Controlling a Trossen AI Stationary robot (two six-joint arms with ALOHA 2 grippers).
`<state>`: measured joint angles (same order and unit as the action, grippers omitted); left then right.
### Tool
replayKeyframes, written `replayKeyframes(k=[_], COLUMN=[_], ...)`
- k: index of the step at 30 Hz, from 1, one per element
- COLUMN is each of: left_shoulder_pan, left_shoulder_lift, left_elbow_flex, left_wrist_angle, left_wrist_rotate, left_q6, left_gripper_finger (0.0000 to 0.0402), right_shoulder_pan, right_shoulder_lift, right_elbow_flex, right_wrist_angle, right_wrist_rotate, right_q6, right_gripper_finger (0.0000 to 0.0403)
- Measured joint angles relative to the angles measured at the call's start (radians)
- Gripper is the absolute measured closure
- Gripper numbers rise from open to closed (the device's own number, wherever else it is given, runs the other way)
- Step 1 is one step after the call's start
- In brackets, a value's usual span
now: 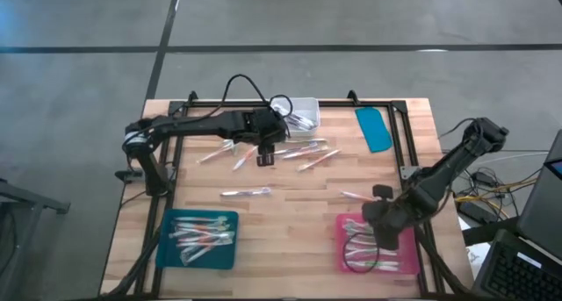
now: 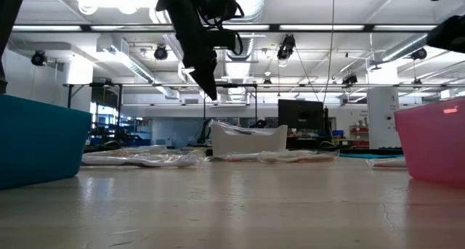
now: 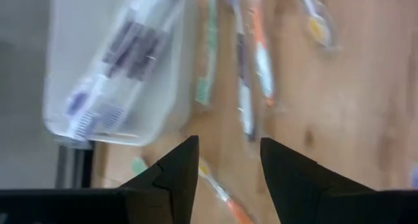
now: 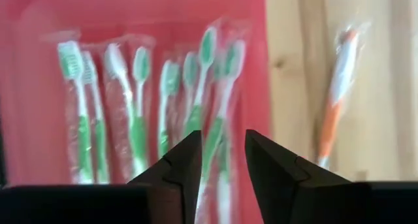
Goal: Pick & Place Toothbrushes
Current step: Put the violet toothbrush into the white bin
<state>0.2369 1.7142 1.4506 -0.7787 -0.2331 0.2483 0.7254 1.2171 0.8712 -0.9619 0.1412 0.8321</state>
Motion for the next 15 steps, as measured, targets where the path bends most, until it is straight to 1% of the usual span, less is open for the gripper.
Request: replayKeyframes(k=[7,15], left_shoulder_pan=[-0.064,-0.097], left_shoulder_lift=[0.0,0.001], left_elbow_flex=[0.0,-0.032], left_wrist_angle=[-0.086,-0.123], left_wrist_rotate=[0.012,0.016], left_q6=[-0.037,-0.114], left_gripper_finger=[0.0242,0.0244], right_shoulder_pan=[-0.151,-0.301], right_shoulder_lift=[0.0,0.0], right_elbow_flex=[0.004,0.004], right_wrist_angle=[0.0,0.001], right_wrist_rotate=[0.048,0.049], right_q6=[-0.195,-0.297], right_gripper_finger=[0.0303,0.0319])
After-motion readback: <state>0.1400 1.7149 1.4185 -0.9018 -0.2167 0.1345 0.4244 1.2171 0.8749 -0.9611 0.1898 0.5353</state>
